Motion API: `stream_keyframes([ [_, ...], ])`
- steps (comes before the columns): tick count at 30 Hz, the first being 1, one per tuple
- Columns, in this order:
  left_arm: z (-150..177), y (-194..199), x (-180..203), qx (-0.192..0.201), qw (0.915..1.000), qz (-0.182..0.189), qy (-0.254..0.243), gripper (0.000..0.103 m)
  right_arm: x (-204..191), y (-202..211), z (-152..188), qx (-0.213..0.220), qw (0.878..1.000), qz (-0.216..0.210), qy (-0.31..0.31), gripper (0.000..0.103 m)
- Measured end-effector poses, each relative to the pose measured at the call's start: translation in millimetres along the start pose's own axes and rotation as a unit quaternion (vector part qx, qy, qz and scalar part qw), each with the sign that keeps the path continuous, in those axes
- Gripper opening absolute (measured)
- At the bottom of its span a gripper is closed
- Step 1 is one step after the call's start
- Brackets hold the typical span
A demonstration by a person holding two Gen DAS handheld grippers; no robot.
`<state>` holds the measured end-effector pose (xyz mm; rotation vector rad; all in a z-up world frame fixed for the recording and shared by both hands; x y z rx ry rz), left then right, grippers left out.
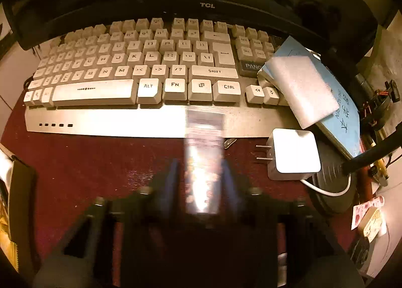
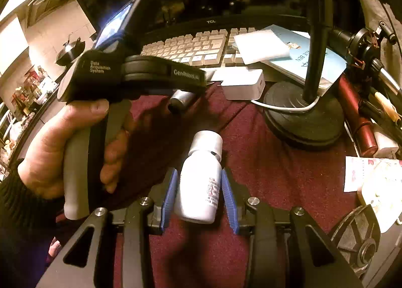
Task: Organize objects
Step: 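Grasp the white pill bottle with the right gripper while the left grasps the hand cream tube, then carry the hand cream tube and pill bottle over the tray and lower them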
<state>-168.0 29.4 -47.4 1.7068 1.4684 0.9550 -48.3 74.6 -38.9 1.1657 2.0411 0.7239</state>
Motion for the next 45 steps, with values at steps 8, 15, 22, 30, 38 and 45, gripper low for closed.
stream_keyframes([
  [8, 56, 23, -31, -0.018, 0.9991, 0.027, 0.026, 0.028, -2, 0, 1, -0.001, 1.0, 0.004, 0.01, 0.036],
  [15, 119, 51, -50, -0.002, 0.9961, 0.061, 0.064, 0.028, -13, -8, -5, -0.012, 0.999, 0.011, 0.028, 0.036],
  [22, 135, 70, -57, 0.019, 0.9936, 0.075, 0.082, 0.028, -28, -18, -9, -0.021, 0.999, 0.009, 0.049, 0.036],
  [30, 131, 100, -67, 0.028, 0.9858, 0.109, 0.125, 0.028, -41, -31, -15, -0.035, 0.998, -0.028, 0.051, 0.035],
  [38, 138, 127, -98, 0.044, 0.9752, 0.147, 0.159, 0.028, -84, -28, -25, -0.047, 0.993, -0.088, 0.066, 0.035],
  [45, 131, 160, -139, 0.082, 0.9662, 0.14, 0.2, 0.028, -134, -27, -44, -0.048, 0.985, -0.13, 0.107, 0.035],
])
Point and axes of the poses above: each gripper's, at about its wrist camera, not at the fingertips, and y roughly against the way its jaws point, x to its right, z to its underside, the point moved 8 cm from there along -y, roughly the way its jaws point, and after that the axes turned 1 degree about -z, right-handed, at the moved point
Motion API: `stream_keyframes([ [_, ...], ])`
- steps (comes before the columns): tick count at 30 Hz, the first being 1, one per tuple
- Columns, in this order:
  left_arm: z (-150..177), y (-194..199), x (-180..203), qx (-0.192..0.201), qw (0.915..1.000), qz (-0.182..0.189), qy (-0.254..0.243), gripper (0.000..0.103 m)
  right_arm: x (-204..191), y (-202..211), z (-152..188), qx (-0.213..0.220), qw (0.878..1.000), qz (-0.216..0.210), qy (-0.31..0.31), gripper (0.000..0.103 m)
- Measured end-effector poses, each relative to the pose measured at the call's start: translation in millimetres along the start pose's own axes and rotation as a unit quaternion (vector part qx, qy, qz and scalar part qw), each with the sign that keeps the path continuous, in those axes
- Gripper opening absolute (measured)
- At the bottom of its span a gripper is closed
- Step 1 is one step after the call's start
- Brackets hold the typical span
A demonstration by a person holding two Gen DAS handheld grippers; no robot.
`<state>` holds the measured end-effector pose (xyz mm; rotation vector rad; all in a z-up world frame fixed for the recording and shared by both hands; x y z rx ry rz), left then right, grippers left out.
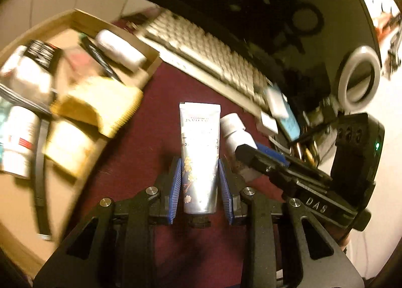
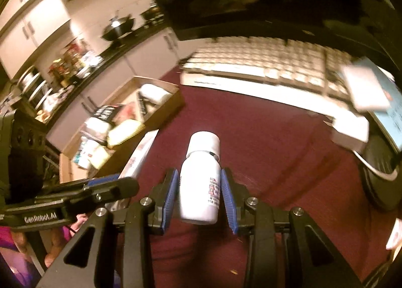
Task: Organize objects
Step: 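Carry the hand cream tube and pill bottle over the tray and lower them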
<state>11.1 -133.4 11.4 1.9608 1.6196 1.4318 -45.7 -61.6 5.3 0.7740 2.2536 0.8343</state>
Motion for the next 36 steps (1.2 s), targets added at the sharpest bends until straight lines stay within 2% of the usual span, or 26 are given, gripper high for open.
stream_keyframes([
  [6, -23, 46, -39, 0.044, 0.9979, -0.038, 0.027, 0.028, -42, -29, -32, -0.009, 0.998, -0.027, 0.064, 0.035],
  [11, -36, 79, -81, 0.079, 0.9925, -0.067, 0.065, 0.028, -62, -57, -52, -0.021, 0.996, -0.04, 0.082, 0.035],
  [15, -43, 101, -117, 0.109, 0.9831, -0.111, 0.096, 0.028, -73, -78, -64, -0.031, 0.995, -0.046, 0.089, 0.035],
  [20, -42, 113, -155, 0.121, 0.9718, -0.154, 0.13, 0.028, -88, -101, -75, -0.035, 0.993, -0.047, 0.099, 0.035],
  [22, -39, 112, -168, 0.117, 0.9692, -0.167, 0.138, 0.028, -91, -110, -79, -0.036, 0.993, -0.045, 0.105, 0.035],
  [29, -28, 109, -189, 0.095, 0.9686, -0.176, 0.148, 0.028, -94, -127, -85, -0.04, 0.992, -0.03, 0.12, 0.033],
  [36, -29, 97, -197, 0.078, 0.9685, -0.179, 0.155, 0.028, -92, -131, -87, -0.039, 0.992, -0.025, 0.12, 0.033],
])
Point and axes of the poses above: each gripper's, at about its wrist camera, not at the fingertips, and y roughly against the way its jaws point, x to its right, z to its underside, the point moved 8 cm from there along -y, roughly the way its jaws point, and after that the axes turned 1 degree about -z, right-handed, at the moved point
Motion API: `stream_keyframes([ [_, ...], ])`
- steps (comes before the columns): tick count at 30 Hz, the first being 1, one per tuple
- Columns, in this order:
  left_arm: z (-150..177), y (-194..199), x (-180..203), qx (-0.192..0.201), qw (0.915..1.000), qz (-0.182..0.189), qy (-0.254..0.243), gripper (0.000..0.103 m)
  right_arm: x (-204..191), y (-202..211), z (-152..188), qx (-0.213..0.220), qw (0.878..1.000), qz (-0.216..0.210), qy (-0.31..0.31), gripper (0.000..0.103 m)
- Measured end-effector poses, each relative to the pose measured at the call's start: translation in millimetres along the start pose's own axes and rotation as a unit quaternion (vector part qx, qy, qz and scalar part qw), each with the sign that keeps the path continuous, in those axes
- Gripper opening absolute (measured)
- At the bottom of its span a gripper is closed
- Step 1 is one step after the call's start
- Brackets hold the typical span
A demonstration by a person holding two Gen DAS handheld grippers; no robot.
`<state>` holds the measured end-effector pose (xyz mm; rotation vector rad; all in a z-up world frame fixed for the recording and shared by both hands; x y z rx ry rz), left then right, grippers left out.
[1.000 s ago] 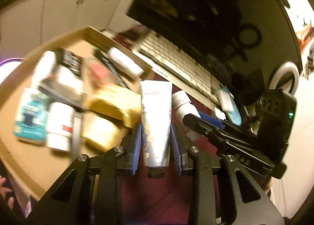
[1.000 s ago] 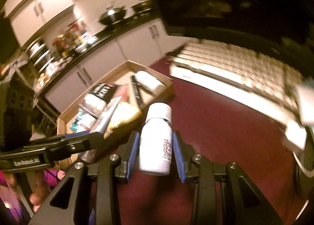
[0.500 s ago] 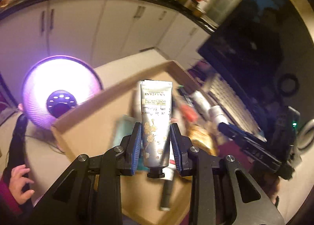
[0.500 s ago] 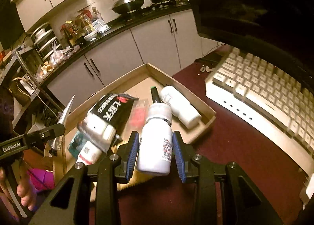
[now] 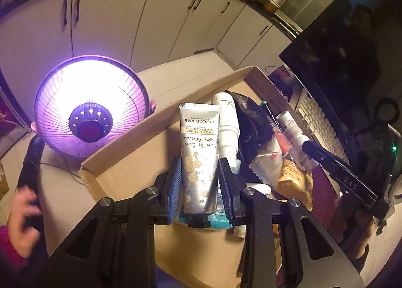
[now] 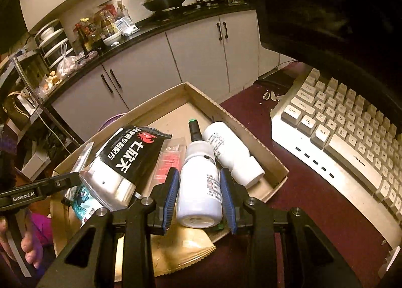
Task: Organize objects
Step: 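Carry the hand cream tube and pill bottle over the tray and lower them, then open both grippers to release the tube and pill bottle into the tray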
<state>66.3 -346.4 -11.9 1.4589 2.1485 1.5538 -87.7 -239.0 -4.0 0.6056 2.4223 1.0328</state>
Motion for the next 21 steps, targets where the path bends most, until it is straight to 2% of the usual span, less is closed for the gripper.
stream_keyframes([
  [13, -1, -8, 5, -0.007, 0.9998, -0.008, -0.017, 0.029, -5, -9, 5, -0.004, 1.0, -0.019, -0.012, 0.033],
  [21, -1, -7, 8, -0.008, 0.9997, -0.018, -0.016, 0.029, -13, 3, 5, 0.006, 0.999, -0.039, -0.011, 0.034],
])
Point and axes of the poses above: each gripper's, at about its wrist camera, not at the fingertips, and y roughly against the way its jaws point, x to its right, z to its underside, the point moved 8 cm from there along -y, roughly the way its jaws point, and after that the axes turned 1 degree about -z, right-handed, at the moved point
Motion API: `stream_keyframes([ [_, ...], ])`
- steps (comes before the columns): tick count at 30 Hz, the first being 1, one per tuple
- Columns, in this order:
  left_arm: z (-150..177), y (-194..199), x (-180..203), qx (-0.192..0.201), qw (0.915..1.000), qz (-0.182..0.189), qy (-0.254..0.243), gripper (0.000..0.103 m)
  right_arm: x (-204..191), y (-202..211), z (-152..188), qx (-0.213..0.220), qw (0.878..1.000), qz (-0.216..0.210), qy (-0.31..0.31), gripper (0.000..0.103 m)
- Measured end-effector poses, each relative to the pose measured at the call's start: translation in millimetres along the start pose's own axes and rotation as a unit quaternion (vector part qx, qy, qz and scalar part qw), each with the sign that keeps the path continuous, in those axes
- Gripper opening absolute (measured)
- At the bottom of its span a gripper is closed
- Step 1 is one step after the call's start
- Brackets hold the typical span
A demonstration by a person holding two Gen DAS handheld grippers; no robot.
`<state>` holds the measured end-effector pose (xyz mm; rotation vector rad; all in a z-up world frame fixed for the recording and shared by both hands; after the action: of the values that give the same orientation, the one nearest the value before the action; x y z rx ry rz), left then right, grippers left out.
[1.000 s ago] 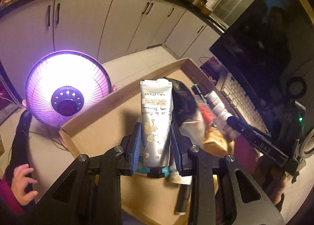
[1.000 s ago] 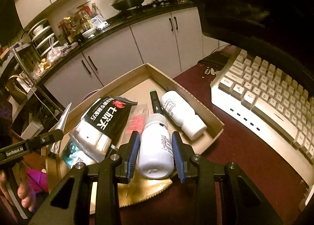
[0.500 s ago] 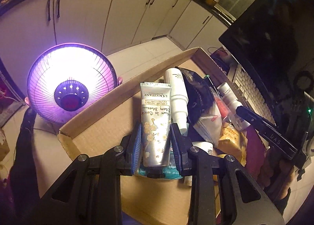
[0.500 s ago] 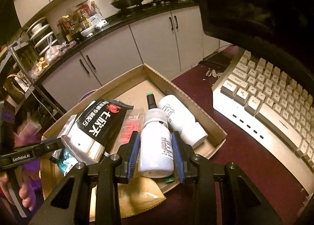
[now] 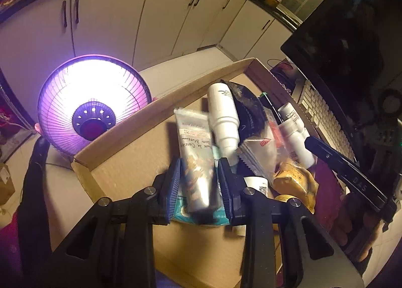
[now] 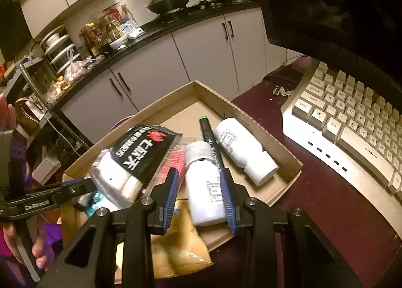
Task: Organize objects
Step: 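Open both grippers to release the tube and pill bottle into the tray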
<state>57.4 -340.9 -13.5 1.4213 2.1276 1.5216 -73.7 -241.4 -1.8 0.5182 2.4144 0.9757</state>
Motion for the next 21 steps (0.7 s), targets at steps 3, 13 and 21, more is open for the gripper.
stream_keyframes([
  [3, 1, 1, 1, 0.002, 1.0, -0.008, -0.004, 0.029, -5, 7, 2, 0.004, 1.0, 0.0, 0.007, 0.041],
  [13, 2, 15, 17, 0.035, 0.9978, -0.04, -0.039, 0.037, -31, 43, 26, 0.013, 1.0, -0.002, 0.02, 0.052],
  [21, 8, 24, 43, 0.051, 0.9948, -0.052, -0.07, 0.037, -24, 70, 52, 0.019, 1.0, -0.001, 0.009, 0.052],
])
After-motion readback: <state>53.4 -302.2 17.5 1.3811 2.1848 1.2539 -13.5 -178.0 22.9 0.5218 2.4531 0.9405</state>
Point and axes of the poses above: each gripper's, at about its wrist camera, not at the fingertips, and y roughly against the way its jaws point, x to its right, z to its underside, the point moved 8 cm from there along -y, roughly the way its jaws point, and after that the axes turned 1 degree about -z, right-handed, at the moved point
